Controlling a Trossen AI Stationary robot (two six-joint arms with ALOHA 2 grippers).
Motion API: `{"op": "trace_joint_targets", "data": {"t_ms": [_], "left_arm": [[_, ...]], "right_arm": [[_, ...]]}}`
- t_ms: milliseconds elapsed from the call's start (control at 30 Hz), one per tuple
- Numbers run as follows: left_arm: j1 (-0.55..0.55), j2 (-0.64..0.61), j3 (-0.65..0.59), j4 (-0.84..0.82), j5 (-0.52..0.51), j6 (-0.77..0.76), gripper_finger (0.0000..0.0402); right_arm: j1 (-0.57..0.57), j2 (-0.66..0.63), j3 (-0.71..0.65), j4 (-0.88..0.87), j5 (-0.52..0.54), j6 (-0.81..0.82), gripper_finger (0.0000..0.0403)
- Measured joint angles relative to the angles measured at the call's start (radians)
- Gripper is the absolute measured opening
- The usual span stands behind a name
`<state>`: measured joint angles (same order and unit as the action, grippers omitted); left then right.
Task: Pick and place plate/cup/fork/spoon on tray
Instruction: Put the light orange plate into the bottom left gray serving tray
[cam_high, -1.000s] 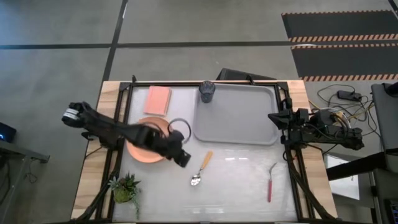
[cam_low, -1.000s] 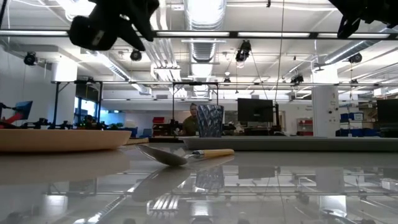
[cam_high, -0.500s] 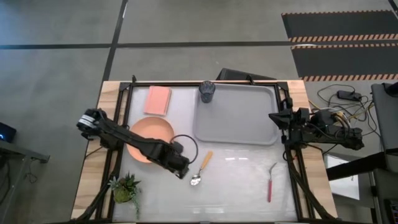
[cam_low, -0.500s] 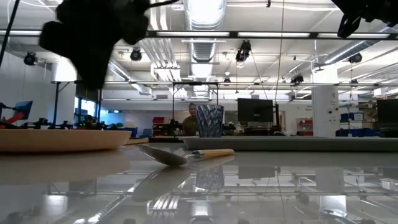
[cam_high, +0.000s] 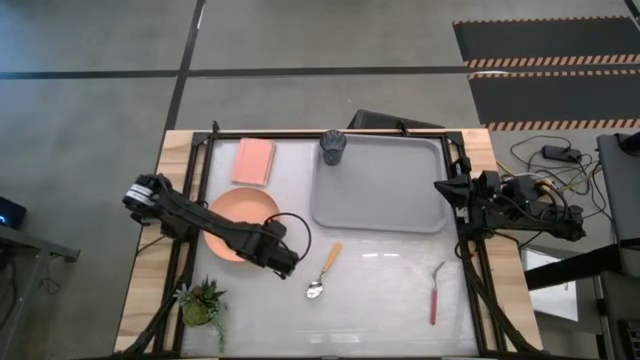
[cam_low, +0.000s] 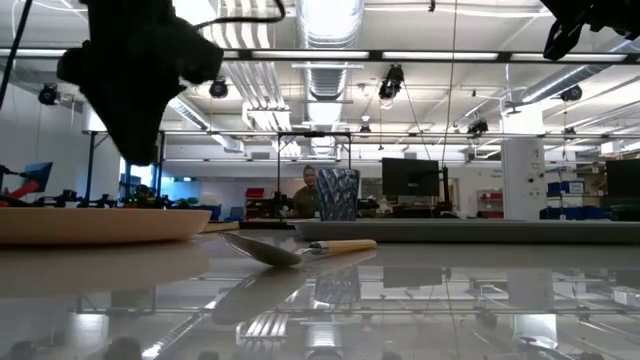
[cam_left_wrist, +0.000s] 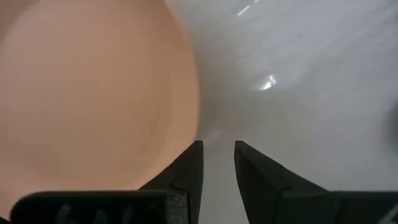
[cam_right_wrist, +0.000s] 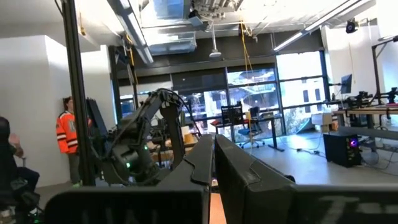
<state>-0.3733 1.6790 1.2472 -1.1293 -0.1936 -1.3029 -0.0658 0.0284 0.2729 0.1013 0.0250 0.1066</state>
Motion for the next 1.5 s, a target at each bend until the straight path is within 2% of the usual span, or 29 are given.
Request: {"op": "trace_joint_targets", "data": {"t_ms": [333, 500, 633, 833, 900, 1067, 1333, 1500], "left_arm": [[0.000, -0.004, -0.178, 0.185, 0.035, 0.000, 0.0155], [0.000, -0.006, -0.227, 0.187, 0.030, 0.000, 0.0167], [0.000, -0.004, -0.240, 0.200, 0.027, 0.020, 0.0142], [0.000, -0.004, -0.232, 0.207, 0.020, 0.085, 0.0032], [0.000, -0.004, -0.224, 0.203, 0.019, 0.109, 0.0010], [-0.002, -0.012, -0.174, 0.195, 0.030, 0.206, 0.0002], [-0.024, -0.025, -0.007, 0.197, 0.054, 0.553, 0.0001], [-0.036, -0.012, 0.095, 0.283, 0.030, 0.757, 0.0001]], "right_arm": [[0.000, 0.000, 0.000, -0.001, -0.007, 0.015, 0.0009], [0.000, 0.000, 0.000, -0.015, -0.007, 0.017, 0.0009], [0.000, 0.000, 0.000, -0.023, -0.007, 0.030, 0.0009], [0.000, 0.000, 0.000, -0.048, -0.007, 0.062, 0.0009], [0.000, 0.000, 0.000, -0.051, -0.007, 0.068, 0.0009], [0.000, 0.000, 0.000, -0.060, -0.007, 0.068, 0.0009], [0.000, -0.001, 0.000, -0.074, -0.008, 0.069, 0.0009], [0.000, -0.001, 0.000, -0.097, -0.010, 0.071, 0.0009]]}}
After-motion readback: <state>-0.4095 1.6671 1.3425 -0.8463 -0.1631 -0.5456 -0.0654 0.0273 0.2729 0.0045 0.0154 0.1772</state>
